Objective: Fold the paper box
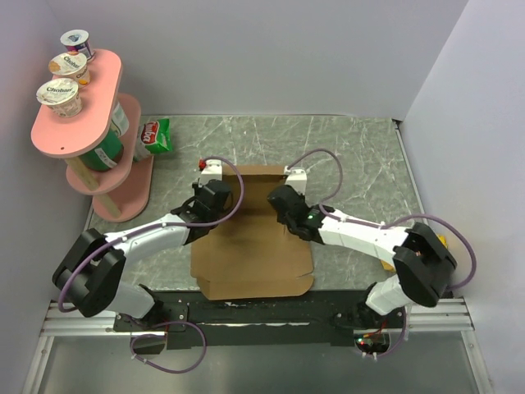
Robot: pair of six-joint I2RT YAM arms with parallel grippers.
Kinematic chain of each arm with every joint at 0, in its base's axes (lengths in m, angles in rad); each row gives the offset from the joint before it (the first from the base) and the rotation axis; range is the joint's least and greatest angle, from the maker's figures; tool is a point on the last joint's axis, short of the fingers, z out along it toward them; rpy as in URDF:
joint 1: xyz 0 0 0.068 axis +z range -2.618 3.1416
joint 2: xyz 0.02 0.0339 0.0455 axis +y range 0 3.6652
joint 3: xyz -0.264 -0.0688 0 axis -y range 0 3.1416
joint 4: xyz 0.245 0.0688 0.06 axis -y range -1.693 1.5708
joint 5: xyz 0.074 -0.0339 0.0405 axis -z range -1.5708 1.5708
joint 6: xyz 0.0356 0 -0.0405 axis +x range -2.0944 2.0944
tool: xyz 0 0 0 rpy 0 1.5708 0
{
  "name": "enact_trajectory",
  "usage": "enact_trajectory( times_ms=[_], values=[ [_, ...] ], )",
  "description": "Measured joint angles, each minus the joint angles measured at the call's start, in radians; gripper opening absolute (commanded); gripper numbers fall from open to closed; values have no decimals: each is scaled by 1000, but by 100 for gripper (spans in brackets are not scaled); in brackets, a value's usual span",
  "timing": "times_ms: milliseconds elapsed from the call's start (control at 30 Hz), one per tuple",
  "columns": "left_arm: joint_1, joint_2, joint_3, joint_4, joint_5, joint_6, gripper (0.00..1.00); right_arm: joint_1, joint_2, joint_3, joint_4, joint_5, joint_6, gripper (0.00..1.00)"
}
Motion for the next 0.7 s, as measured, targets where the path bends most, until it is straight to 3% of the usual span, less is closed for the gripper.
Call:
enact_trajectory(
  times_ms=[133,167,367,467,700],
  values=[
    [-8,1,-11,8,-13,-14,1,37,76,53,-5,89,27,41],
    [-11,2,-14,13,-18,-16,1,39,93,61,-6,90,32,58],
    [-25,2,-50,59,-5,-6,1,45,73,18,-41,44,40,92],
    [-27,-23,-83,94,27,15,1,45,-12,-2,-63,3,2,100],
    [-10,-66,-97,105,106,70,1,45,-290,32,-163,-137,-167,100]
  ],
)
